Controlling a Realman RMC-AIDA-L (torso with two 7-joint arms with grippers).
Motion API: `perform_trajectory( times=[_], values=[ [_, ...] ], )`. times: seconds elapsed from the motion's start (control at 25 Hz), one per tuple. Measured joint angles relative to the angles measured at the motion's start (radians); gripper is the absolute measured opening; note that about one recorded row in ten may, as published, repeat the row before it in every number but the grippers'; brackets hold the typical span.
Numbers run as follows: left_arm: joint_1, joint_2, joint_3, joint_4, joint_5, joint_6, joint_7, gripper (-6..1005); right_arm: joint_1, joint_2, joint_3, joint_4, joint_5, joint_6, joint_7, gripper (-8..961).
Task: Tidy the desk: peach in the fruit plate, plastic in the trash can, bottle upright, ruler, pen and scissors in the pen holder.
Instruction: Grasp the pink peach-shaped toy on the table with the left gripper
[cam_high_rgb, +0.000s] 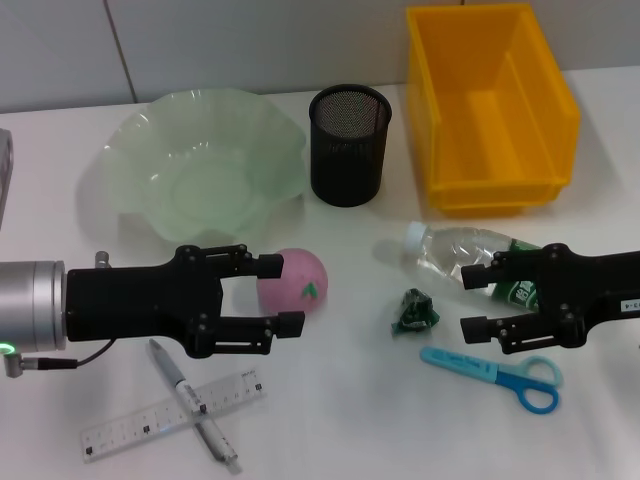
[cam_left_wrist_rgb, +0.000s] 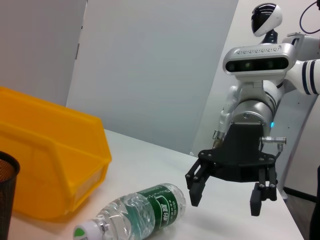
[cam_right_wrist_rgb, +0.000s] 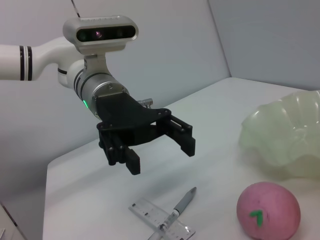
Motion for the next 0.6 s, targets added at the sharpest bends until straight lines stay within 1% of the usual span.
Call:
perform_trajectory(
  times=[0.16, 0.28, 0.4, 0.48, 0.52, 0.56, 0.6],
  values=[
    [-0.005, -0.001, -0.002, 0.0, 0.008, -0.011, 0.0, 785, -0.002, 0.0, -0.001, 0.0, 0.0, 0.0, 0.0, 764],
    [-0.037, -0.017, -0.034, 0.032, 0.108, -0.049, -0.013, 785, -0.004, -0.001, 0.0, 0.0, 0.0, 0.0, 0.004, 764],
    [-0.068, -0.051, -0.083, 0.094, 0.25, -0.097, -0.039, 784, -0.007, -0.001, 0.004, 0.0, 0.0, 0.001, 0.014, 764],
    [-0.078, -0.071, -0.106, 0.13, 0.321, -0.122, -0.045, 784, -0.008, -0.001, 0.006, 0.0, 0.0, 0.004, 0.015, 764],
    [-0.078, -0.071, -0.106, 0.13, 0.321, -0.122, -0.045, 784, -0.009, -0.001, 0.006, 0.0, 0.0, 0.006, 0.015, 764],
    [-0.083, -0.088, -0.12, 0.158, 0.38, -0.143, -0.049, 785, -0.01, -0.001, 0.007, 0.0, 0.0, 0.008, 0.015, 763],
    [-0.084, -0.1, -0.126, 0.179, 0.416, -0.156, -0.05, 785, -0.01, -0.001, 0.009, 0.0, -0.003, 0.009, 0.015, 763]
  ],
)
